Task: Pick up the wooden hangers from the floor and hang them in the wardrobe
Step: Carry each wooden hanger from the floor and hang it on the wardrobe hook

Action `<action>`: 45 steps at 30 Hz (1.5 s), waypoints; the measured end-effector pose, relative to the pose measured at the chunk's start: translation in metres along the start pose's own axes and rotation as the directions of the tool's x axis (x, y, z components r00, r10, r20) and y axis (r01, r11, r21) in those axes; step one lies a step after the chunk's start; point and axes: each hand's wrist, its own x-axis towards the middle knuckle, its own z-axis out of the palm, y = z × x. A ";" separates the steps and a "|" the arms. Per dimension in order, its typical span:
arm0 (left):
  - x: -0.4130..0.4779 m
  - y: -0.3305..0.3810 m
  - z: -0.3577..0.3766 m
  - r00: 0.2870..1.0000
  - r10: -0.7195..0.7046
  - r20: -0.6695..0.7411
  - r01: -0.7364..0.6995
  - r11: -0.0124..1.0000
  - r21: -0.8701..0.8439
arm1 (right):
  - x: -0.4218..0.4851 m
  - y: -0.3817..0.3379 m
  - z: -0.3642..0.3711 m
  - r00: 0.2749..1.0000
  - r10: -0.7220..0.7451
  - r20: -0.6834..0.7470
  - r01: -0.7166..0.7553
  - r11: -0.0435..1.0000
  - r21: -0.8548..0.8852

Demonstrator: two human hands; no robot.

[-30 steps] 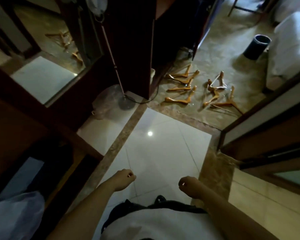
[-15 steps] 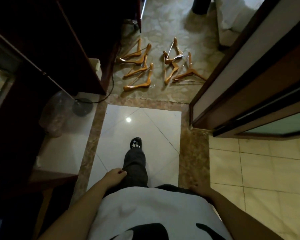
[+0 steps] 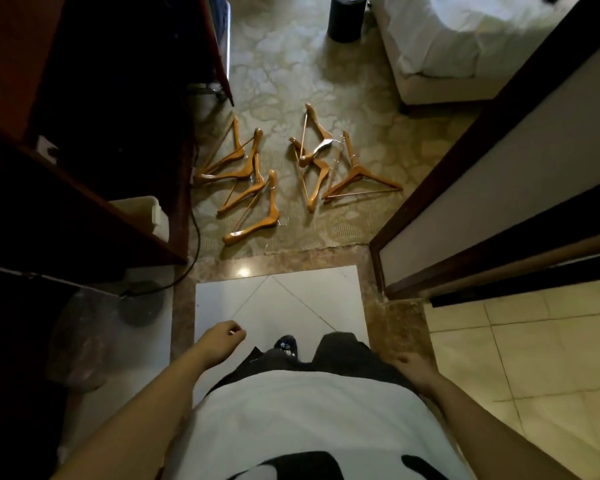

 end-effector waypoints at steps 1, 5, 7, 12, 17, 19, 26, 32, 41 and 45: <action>0.010 0.007 -0.011 1.000 0.002 -0.004 -0.002 1.000 -0.002 | 0.010 -0.010 -0.008 1.000 0.010 0.007 -0.010 1.000 -0.002; 0.045 0.031 -0.042 1.000 -0.017 -0.006 0.017 0.999 -0.035 | 0.042 -0.080 -0.048 0.995 -0.080 -0.063 0.078 0.996 -0.041; 0.061 0.039 -0.048 0.999 -0.048 0.017 0.049 0.998 -0.041 | 0.059 -0.115 -0.068 0.991 -0.117 -0.065 0.115 0.993 -0.030; 0.105 0.077 -0.061 0.983 -0.164 0.083 0.168 0.985 -0.034 | 0.115 -0.210 -0.128 0.978 -0.208 -0.010 0.207 0.976 -0.059; 0.155 0.160 -0.102 0.985 -0.163 0.063 0.170 0.977 -0.128 | 0.158 -0.278 -0.200 0.958 -0.285 0.026 0.286 0.950 -0.124; 0.180 0.204 -0.125 0.993 -0.113 0.039 0.118 0.977 -0.178 | 0.178 -0.294 -0.228 0.958 -0.284 0.028 0.285 0.946 -0.156; 0.263 0.336 -0.184 1.000 0.026 0.002 -0.024 0.949 -0.313 | 0.225 -0.318 -0.292 0.986 -0.156 0.056 0.165 0.961 -0.224; 0.344 0.370 -0.217 0.988 0.035 0.152 -0.005 0.982 -0.191 | 0.279 -0.368 -0.316 0.991 -0.098 0.088 0.113 0.978 -0.177; 0.539 0.392 -0.266 0.980 -0.036 0.194 0.045 0.998 -0.045 | 0.452 -0.484 -0.318 0.987 -0.122 0.109 0.129 0.989 -0.064; 0.643 0.399 -0.258 0.991 -0.002 0.135 0.005 1.000 -0.025 | 0.555 -0.517 -0.303 0.980 -0.154 0.125 0.162 0.985 -0.059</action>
